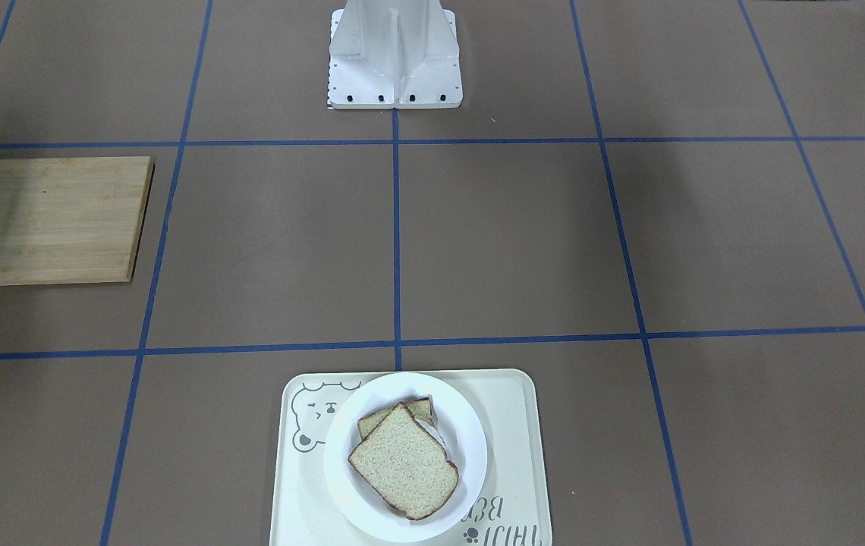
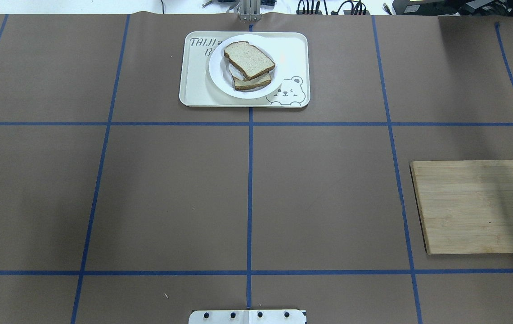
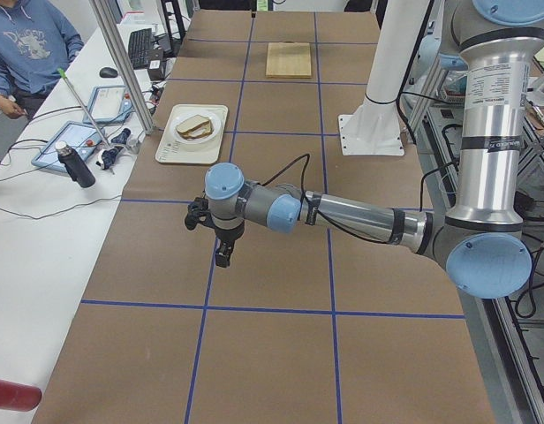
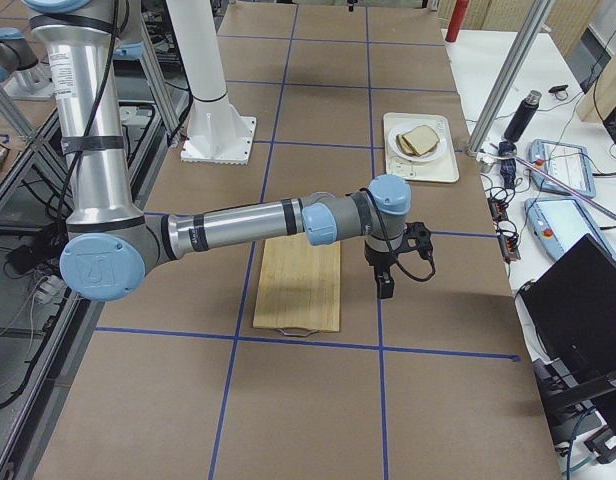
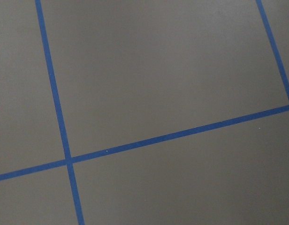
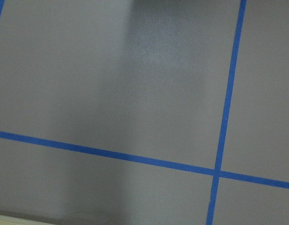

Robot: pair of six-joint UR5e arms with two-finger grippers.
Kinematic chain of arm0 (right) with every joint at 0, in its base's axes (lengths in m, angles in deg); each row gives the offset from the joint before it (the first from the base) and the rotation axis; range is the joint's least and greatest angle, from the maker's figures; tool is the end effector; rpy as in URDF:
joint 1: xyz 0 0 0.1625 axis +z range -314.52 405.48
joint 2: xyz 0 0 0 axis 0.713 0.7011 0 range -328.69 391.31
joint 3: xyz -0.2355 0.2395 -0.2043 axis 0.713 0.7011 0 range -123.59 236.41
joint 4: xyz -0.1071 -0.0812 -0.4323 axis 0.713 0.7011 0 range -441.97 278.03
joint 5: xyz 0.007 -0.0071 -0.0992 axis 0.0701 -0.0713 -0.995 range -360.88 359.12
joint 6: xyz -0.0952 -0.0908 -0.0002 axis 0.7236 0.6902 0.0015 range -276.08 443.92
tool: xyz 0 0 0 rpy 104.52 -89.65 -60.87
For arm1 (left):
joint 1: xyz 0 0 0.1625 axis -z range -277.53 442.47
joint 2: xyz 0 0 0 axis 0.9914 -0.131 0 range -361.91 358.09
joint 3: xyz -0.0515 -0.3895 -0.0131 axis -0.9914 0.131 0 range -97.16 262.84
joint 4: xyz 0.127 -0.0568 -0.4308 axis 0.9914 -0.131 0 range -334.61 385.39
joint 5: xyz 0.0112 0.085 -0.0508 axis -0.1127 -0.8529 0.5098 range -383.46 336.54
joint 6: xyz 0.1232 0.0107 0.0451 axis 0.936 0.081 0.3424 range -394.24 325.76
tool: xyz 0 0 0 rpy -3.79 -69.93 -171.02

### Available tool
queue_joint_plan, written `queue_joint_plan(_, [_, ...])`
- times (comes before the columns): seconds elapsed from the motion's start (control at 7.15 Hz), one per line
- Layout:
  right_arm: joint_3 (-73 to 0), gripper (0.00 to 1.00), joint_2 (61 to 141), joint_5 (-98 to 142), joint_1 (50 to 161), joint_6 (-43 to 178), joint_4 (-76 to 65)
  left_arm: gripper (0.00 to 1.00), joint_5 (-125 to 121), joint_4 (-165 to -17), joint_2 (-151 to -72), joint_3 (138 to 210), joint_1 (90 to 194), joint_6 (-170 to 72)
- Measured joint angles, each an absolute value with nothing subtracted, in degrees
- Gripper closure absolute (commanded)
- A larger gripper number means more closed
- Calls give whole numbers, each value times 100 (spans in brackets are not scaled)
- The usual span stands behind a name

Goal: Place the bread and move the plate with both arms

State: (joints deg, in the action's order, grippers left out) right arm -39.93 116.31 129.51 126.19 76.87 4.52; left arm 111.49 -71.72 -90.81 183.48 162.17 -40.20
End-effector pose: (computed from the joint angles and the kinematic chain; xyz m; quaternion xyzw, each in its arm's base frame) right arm -0.0463 -0.5806 0.5404 0.0713 -0.3561 -0.0627 0.9296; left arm 0.0572 -0.5397 0.5444 0.0791 0.3933 0.0900 0.9116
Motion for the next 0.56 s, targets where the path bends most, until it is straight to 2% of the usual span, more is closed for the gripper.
queue_joint_plan(0.56, [-4067,0,11627,12955,12613,7688,545,2,11210,-7181,-9031,18337,16214,-4026])
